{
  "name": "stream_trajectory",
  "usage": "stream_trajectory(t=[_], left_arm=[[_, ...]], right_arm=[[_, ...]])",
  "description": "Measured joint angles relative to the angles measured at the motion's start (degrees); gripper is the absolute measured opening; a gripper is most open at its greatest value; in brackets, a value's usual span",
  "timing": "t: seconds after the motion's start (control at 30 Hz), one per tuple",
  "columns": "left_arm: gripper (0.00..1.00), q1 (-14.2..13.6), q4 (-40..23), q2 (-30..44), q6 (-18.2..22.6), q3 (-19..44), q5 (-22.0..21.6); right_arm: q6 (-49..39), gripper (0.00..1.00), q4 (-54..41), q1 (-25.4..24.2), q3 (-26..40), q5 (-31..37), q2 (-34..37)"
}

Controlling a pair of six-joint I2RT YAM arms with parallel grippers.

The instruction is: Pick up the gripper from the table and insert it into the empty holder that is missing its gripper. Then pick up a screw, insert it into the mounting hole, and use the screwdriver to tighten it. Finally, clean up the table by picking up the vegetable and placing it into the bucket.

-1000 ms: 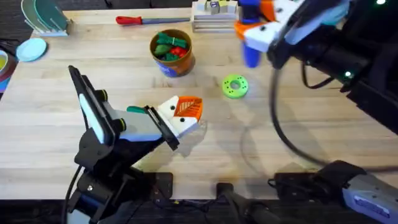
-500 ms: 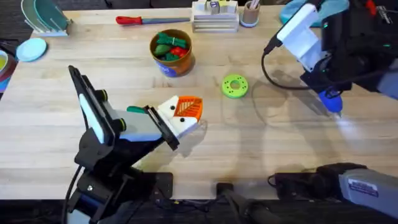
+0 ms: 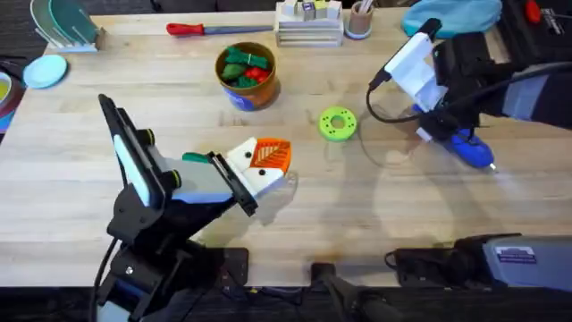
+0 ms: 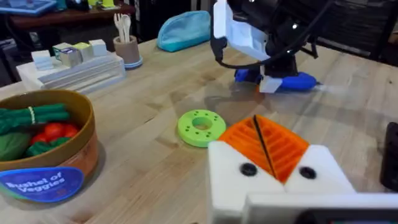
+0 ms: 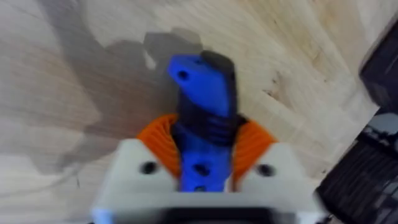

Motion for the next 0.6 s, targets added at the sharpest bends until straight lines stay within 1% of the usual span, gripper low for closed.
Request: stream_trajectory(t=[0.03, 0.13, 0.17, 0.2, 0.23, 0.27, 0.3, 0.43, 0.47, 0.5, 0.6], left_arm=[[0.005, 0.0, 0.0, 0.0, 0.0, 0.0, 0.0], [0.005, 0.0, 0.0, 0.0, 0.0, 0.0, 0.0], [0.005, 0.0, 0.0, 0.0, 0.0, 0.0, 0.0], [0.005, 0.0, 0.0, 0.0, 0.0, 0.0, 0.0], [0.046, 0.0, 0.0, 0.0, 0.2, 0.0, 0.0], [0.127, 0.0, 0.0, 0.0, 0.1, 0.0, 0.0], [0.26, 0.0, 0.0, 0.0, 0.3, 0.0, 0.0], [0.894, 0.0, 0.0, 0.0, 0.2, 0.0, 0.0], [0.962, 0.0, 0.0, 0.0, 0.0, 0.0, 0.0], [0.984, 0.0, 0.0, 0.0, 0.0, 0.0, 0.0], [0.992, 0.0, -0.1, 0.0, 0.0, 0.0, 0.0]], right_arm=[[0.0, 0.554, 0.0, 0.0, 0.2, -0.2, 0.0], [0.0, 0.95, 0.0, -0.3, 1.5, -0.2, -0.1], [0.1, 0.981, -0.1, -0.3, 1.9, -0.5, -0.1], [0.3, 0.986, -0.2, -0.3, 1.9, -0.8, -0.1], [0.6, 0.988, -0.2, -0.3, 1.9, -0.9, -0.1], [1.0, 0.99, -0.3, -0.3, 1.9, -1.0, -0.1], [1.7, 0.99, -0.3, -0.3, 1.9, -1.1, -0.1], [4.8, 0.991, -0.6, 0.3, 1.9, -1.3, -0.1], [5.6, 0.991, -0.6, 0.6, 1.9, -1.3, -0.1], [6.6, 0.991, -0.7, 0.9, 1.9, -1.3, -0.1], [9.5, 0.99, -1.1, 2.0, 2.2, -1.8, -0.1]])
